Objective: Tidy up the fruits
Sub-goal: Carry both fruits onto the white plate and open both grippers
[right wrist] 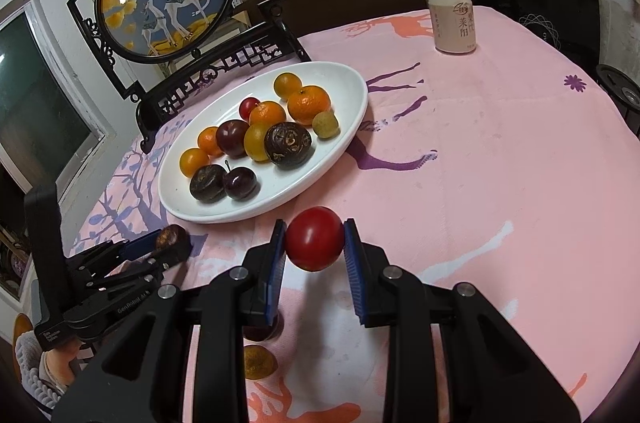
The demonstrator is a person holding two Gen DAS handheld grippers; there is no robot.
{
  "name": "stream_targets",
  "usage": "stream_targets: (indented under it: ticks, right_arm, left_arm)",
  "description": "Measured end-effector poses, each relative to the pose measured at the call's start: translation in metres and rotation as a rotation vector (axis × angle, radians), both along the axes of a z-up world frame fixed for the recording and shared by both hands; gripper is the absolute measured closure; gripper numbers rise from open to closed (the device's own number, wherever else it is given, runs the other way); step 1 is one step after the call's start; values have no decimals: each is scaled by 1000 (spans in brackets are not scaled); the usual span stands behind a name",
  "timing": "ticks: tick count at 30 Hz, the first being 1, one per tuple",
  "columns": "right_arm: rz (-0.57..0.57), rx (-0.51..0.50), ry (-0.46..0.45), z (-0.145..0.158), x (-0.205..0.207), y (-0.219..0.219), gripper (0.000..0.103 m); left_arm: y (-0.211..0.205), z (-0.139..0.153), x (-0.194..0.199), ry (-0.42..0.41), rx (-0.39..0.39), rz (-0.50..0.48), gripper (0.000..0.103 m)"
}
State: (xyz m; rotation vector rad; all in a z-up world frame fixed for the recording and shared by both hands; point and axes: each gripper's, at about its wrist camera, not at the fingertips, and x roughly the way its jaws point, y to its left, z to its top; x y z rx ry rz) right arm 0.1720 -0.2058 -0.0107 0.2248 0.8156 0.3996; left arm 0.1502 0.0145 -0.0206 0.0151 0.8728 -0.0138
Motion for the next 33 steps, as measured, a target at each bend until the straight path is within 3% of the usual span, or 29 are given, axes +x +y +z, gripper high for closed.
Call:
stream_targets:
  ticks: [8,11,17,18,19,21,23,26,28,33]
  right_arm:
    - [-9,39,-50,10,-6,-6,74]
    - [0,75,-73,18,-3,-3,74]
    - [52,22,-68,32,31,33,74]
    - [68,7,-58,30,40,44,74]
    - [66,-3,-56,28,43,48,73]
    - [42,-26,-58,21,49,51,66]
    - [29,-46,-65,17,51,46,59]
    - [-5,17,-65,16,49,27,59]
    - [-4,40,-52,16,44,20,59]
    - [12,25,-48,13,18,15,59]
  left_arm:
    - [2,33,-12,-121,-16,19,63]
    - [3,51,2,-154,9,35,63]
    - [-2,65,46,-153,0,35,62]
    - [-4,63,51,-153,1,37,57]
    - [-5,61,55,-155,1,42,41]
    - [-5,55,57,-176,-3,54,26]
    - [-6,51,57,-165,14,37,26]
    - [-2,51,51,-166,9,41,23]
    - [3,53,43,-176,-8,49,15]
    - [9,49,21,-193,-2,84,9]
